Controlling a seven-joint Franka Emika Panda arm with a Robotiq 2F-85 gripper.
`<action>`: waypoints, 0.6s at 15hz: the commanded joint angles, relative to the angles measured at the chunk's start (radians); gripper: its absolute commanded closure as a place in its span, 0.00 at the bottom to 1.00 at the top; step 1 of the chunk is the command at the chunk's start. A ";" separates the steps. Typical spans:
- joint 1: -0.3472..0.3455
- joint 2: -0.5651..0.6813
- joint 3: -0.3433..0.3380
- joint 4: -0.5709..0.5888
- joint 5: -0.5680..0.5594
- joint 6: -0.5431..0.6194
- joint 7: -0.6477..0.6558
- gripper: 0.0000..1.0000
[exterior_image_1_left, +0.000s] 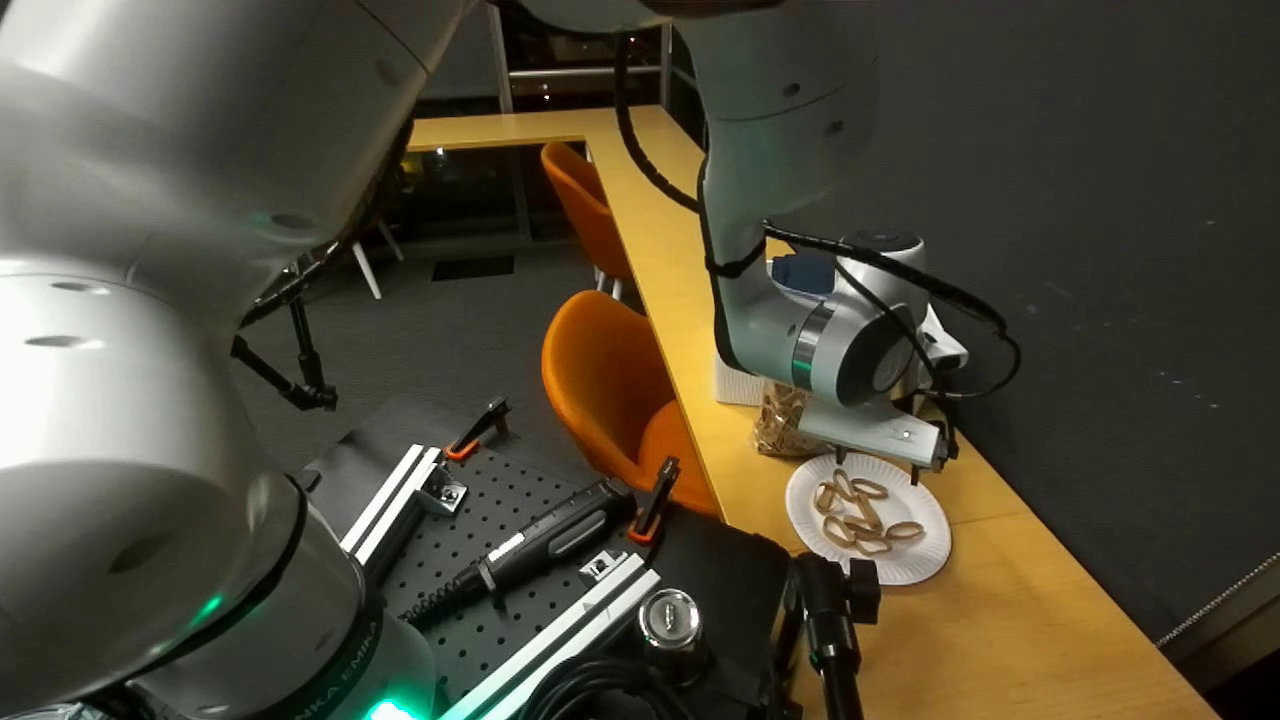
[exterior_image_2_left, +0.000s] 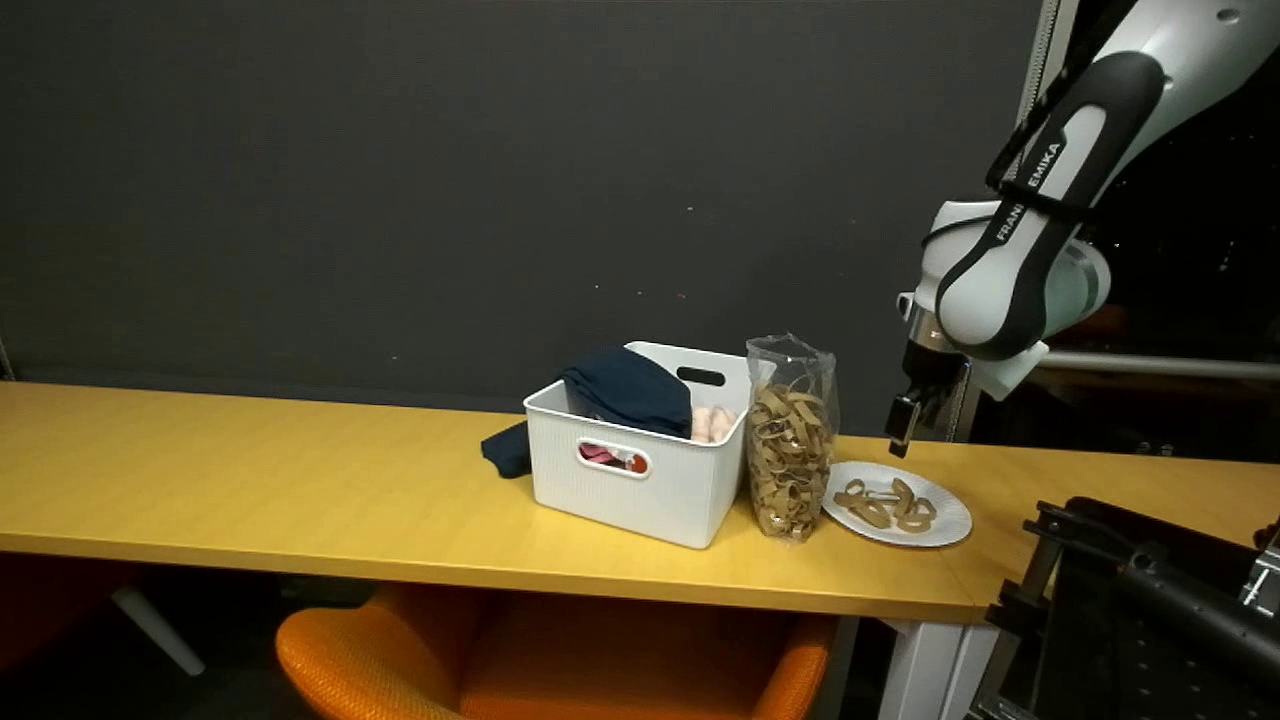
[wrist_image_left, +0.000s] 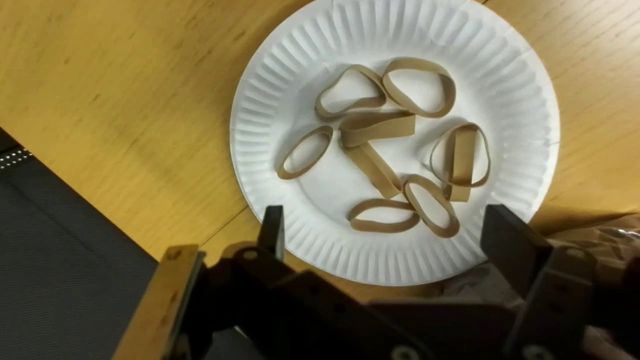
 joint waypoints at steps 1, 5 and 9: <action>-0.024 0.103 0.040 0.116 0.016 -0.042 -0.041 0.00; -0.032 0.181 0.066 0.193 0.014 -0.058 -0.059 0.00; -0.040 0.245 0.087 0.262 0.013 -0.074 -0.079 0.00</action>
